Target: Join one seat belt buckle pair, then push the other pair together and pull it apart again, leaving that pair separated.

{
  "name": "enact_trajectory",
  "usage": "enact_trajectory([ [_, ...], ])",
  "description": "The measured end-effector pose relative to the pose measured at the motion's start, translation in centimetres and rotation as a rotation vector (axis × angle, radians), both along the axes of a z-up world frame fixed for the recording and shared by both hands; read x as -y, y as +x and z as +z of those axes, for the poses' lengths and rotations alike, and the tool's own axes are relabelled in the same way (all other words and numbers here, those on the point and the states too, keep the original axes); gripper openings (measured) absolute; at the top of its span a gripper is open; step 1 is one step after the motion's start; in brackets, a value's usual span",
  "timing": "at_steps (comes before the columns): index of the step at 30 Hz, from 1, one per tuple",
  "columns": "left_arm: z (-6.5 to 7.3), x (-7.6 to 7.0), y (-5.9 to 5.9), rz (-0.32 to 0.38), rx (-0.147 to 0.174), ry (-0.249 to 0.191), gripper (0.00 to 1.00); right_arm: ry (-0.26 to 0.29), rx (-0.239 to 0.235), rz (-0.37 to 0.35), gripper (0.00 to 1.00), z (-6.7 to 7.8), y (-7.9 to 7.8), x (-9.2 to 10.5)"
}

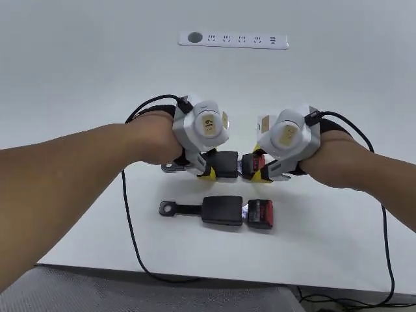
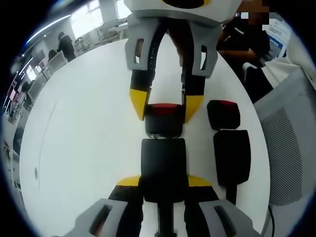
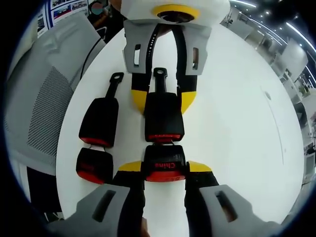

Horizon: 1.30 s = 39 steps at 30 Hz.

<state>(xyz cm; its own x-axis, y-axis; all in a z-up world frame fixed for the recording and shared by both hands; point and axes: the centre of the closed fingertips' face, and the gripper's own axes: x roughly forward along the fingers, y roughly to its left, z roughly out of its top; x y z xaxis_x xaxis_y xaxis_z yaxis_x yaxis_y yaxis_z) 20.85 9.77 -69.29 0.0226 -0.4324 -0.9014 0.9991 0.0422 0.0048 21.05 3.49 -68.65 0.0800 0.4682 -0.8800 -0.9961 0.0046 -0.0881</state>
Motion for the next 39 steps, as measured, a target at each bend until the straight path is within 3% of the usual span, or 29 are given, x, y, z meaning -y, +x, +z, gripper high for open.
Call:
enact_trajectory([
  [20, -0.1, 0.0, 0.1, 0.007, -0.003, -0.003, 0.32, 0.002, -0.005, -0.026, 0.29, 0.0, -0.5, 3.7],
  [39, -0.2, 0.0, 0.0, 0.018, 0.005, 0.005, 0.33, -0.080, -0.014, -0.112, 0.31, -0.6, -0.2, 13.4],
])
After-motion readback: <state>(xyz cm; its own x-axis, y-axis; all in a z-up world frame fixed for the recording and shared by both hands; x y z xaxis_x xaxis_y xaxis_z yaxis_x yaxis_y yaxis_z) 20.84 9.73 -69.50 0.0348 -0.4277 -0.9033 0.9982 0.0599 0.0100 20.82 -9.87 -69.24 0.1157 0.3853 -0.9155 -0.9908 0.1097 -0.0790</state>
